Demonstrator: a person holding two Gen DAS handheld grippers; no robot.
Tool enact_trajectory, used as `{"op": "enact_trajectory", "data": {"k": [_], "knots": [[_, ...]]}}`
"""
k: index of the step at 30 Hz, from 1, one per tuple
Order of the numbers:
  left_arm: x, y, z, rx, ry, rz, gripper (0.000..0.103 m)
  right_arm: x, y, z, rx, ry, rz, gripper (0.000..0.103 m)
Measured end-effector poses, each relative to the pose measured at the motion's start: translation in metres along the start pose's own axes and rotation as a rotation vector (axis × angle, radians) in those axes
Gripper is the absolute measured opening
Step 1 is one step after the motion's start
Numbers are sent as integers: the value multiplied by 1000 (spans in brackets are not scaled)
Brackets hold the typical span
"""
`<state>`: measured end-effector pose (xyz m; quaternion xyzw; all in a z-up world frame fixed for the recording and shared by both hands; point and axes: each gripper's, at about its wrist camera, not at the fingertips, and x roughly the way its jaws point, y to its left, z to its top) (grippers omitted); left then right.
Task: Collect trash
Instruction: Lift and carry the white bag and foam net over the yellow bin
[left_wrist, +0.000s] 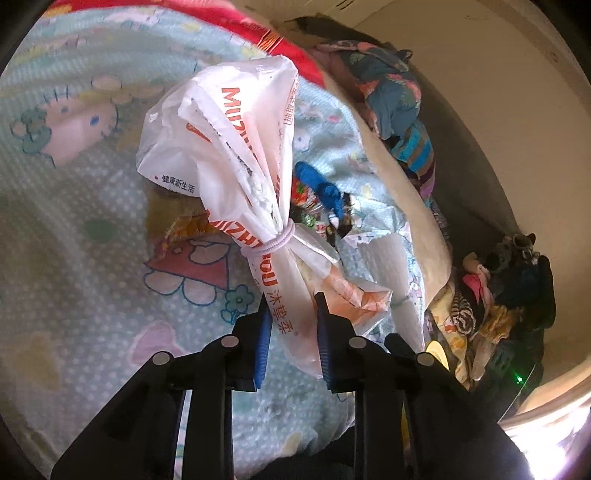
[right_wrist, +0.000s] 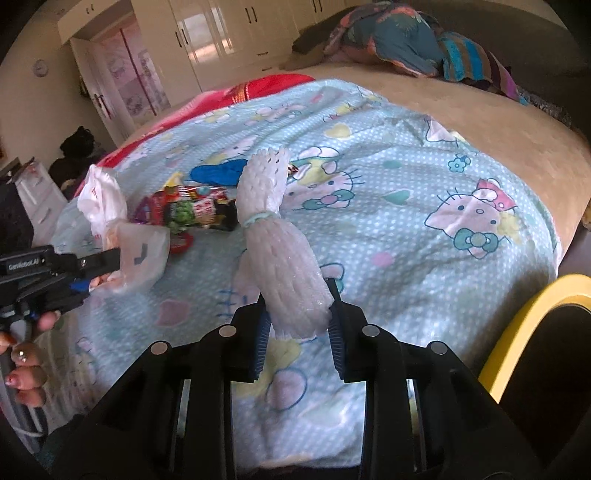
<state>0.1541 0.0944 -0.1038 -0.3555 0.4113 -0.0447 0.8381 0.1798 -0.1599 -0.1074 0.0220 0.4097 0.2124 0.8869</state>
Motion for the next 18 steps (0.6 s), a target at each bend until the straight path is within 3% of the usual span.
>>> {"op": "enact_trajectory", "data": {"k": [8,18], "knots": [[-31,-19,0,101,-95,11,21,-22,9,-8,11,-29,52,22],[-54,-46,-3,197,-150,6,21,-44,16,-11,8,-63,83,22]]}}
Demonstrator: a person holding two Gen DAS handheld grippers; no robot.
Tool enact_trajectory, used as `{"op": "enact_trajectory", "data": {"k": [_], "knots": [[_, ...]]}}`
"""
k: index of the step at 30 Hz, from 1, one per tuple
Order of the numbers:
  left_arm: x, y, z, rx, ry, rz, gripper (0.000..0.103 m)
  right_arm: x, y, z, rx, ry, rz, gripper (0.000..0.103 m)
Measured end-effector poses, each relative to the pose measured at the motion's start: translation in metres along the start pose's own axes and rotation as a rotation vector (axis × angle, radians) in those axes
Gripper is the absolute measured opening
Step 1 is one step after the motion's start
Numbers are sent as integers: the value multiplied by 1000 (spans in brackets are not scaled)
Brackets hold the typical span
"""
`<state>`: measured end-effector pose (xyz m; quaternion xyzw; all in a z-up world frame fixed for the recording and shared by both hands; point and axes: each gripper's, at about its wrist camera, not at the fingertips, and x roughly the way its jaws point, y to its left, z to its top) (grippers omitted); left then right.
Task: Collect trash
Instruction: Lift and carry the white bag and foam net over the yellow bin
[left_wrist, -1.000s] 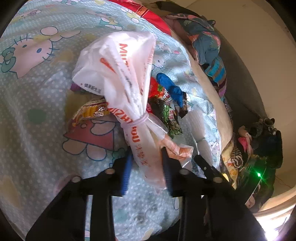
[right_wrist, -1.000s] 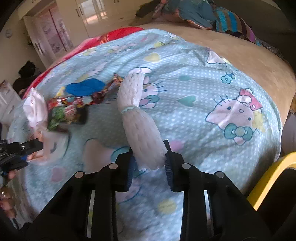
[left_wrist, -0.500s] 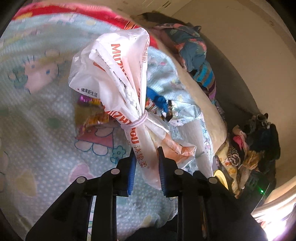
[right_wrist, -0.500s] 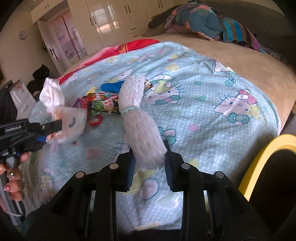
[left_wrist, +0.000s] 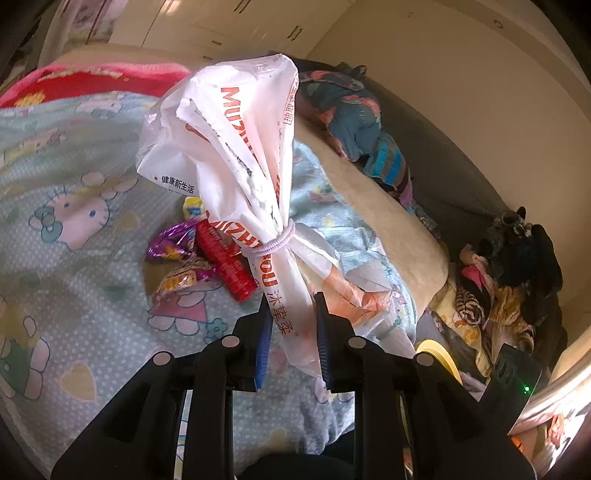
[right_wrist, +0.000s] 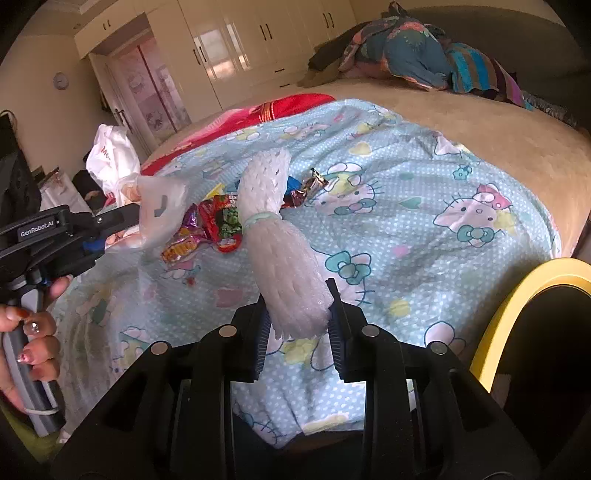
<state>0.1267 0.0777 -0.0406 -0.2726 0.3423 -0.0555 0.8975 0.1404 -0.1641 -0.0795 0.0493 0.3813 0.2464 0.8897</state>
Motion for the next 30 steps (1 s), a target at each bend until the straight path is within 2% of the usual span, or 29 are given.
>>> {"op": "enact_trajectory", "data": {"k": [8,30], "knots": [[-13,-24,0,68,-38,-24,21,-21,-5,3,11,-42,-4,22],[-19,-84,-25,212,-20,-114,21,-74,-41,-4,83,-115,-67,22]]}}
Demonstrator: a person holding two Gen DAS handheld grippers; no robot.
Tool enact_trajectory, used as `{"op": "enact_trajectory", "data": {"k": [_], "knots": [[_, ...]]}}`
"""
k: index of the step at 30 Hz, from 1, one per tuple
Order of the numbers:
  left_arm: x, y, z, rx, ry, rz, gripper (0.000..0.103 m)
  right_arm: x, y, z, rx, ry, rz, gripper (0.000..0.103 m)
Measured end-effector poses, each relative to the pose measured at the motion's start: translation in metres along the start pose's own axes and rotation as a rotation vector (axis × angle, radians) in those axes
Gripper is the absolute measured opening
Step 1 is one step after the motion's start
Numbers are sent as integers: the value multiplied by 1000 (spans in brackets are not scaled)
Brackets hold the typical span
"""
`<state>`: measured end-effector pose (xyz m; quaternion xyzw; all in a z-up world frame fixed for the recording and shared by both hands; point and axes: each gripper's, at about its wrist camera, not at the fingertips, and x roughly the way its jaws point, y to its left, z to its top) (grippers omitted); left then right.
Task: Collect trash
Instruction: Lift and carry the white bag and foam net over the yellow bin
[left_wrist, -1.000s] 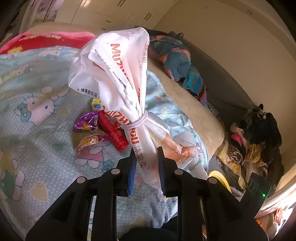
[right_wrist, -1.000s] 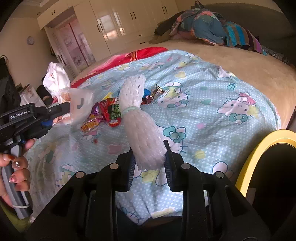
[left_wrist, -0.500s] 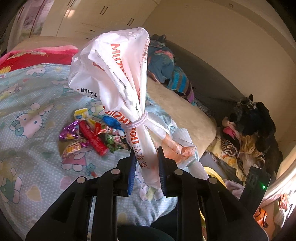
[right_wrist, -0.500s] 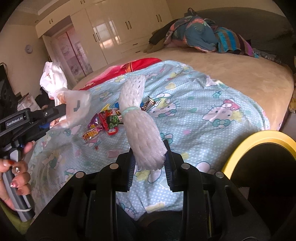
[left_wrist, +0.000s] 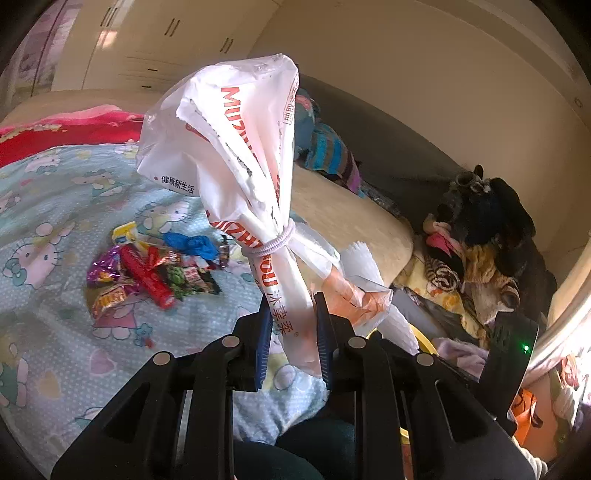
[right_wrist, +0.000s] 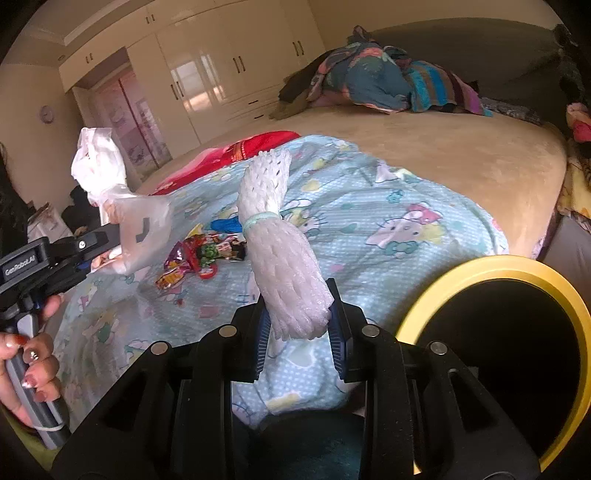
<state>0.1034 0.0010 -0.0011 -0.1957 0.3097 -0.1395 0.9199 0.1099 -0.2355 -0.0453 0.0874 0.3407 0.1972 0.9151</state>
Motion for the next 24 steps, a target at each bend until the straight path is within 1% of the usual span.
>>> {"op": "enact_trajectory", "data": {"k": [10,18,24], "knots": [[10,-22,-12,51,37,-39,21,-18,-28,-2,50,-19,-52,22],[20,-42,-23,92,76,-73,21,-28,-45,1,59,-31,-82,22],[29,-55,-31,125,107,-99,21,-36,-62,-2,64,-24,-116,22]]}}
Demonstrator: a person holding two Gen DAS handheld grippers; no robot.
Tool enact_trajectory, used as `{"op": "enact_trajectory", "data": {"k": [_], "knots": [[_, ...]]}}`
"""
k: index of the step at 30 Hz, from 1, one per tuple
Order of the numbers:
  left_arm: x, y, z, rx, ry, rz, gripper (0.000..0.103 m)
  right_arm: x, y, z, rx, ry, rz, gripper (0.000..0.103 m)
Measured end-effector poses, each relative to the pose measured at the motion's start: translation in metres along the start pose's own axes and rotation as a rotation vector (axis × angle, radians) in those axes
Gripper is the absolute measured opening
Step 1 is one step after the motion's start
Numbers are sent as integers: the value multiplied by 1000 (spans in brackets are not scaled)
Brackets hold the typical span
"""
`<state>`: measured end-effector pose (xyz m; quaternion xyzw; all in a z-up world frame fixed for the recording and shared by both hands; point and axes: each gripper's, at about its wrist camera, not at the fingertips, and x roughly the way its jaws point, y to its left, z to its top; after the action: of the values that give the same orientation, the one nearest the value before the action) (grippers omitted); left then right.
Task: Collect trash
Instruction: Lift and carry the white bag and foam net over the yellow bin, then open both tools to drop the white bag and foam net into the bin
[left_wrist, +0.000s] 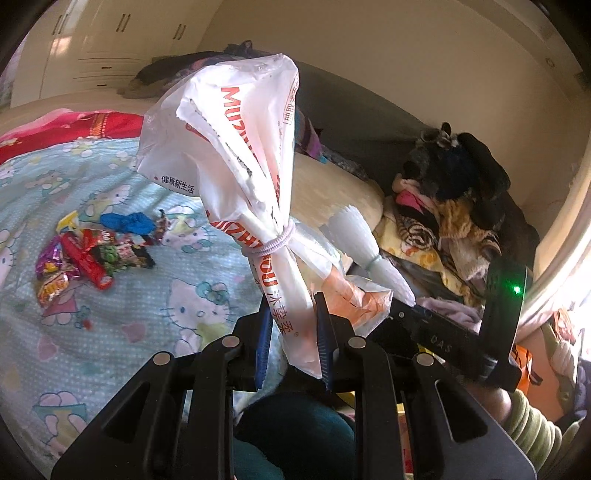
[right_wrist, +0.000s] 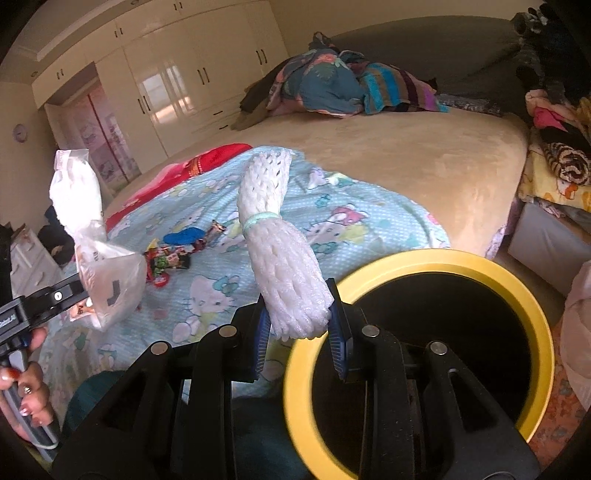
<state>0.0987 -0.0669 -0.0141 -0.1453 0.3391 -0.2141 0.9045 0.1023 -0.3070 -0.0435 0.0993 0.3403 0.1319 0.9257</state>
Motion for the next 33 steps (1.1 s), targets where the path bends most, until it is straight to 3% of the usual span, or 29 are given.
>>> {"op": "enact_trajectory", "data": {"k": [22,33], "knots": [[39,-68,-28,147,116,-85,21,-29,-69,-25,61,26,-123,22],[77,-97,-51,239,228,-101,21,-39,-101,-27,131,17,-165,22]]}}
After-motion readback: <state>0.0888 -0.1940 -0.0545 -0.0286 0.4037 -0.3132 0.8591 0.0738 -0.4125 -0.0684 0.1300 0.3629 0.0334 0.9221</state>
